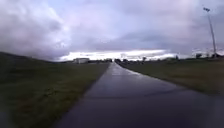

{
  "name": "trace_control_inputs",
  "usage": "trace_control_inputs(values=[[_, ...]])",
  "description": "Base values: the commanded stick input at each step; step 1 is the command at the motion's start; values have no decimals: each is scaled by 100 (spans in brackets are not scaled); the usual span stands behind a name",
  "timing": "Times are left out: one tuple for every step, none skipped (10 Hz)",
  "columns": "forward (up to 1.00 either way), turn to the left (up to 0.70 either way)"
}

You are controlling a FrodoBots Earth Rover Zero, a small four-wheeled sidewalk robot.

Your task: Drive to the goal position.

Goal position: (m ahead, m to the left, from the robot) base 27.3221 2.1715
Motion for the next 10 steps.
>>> trace_control_inputs(values=[[70, -14], [70, -27], [70, -27], [70, -9], [70, 0], [70, 0], [70, 0], [70, 0], [70, 0], [70, 0]])
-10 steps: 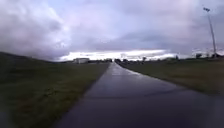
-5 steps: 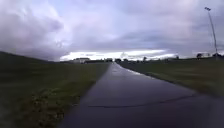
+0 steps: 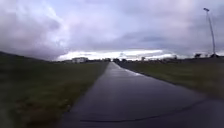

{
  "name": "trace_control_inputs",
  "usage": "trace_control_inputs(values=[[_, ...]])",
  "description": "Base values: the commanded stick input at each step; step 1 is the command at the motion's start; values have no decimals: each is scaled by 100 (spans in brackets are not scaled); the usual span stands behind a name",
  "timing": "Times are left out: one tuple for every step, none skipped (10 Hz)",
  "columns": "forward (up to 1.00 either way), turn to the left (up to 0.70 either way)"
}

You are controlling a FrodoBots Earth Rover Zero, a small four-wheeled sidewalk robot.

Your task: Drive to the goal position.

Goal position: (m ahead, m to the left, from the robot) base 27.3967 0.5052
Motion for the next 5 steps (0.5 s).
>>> trace_control_inputs(values=[[70, 0], [70, 0], [70, 0], [70, -27], [70, -23]])
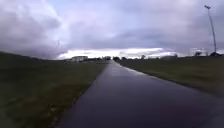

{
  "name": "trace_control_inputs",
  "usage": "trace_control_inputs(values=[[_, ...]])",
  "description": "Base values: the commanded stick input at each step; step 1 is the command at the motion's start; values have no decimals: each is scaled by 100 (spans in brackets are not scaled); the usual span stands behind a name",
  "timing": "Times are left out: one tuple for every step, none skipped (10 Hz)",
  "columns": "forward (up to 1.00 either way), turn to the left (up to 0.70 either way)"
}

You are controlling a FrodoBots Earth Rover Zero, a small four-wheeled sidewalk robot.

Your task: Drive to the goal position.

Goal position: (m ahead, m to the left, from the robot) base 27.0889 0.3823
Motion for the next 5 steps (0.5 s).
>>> trace_control_inputs(values=[[70, -5], [70, 0], [70, 0], [70, 0], [70, 0]])
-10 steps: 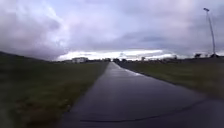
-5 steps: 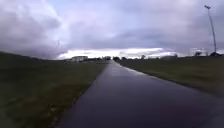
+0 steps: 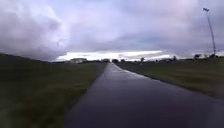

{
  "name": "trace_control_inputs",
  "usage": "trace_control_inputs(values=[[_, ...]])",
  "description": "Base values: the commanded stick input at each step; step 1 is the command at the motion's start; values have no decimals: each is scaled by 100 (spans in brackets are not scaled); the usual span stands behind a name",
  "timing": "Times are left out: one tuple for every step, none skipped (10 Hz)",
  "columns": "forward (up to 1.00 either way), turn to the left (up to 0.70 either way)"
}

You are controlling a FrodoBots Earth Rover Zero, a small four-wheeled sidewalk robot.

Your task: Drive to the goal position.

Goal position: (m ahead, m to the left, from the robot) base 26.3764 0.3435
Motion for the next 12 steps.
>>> trace_control_inputs(values=[[70, 0], [70, 0], [70, 0], [70, 0], [70, 0], [70, 0], [70, 0], [70, 0], [70, 0], [70, 0], [70, 0], [70, 0]])
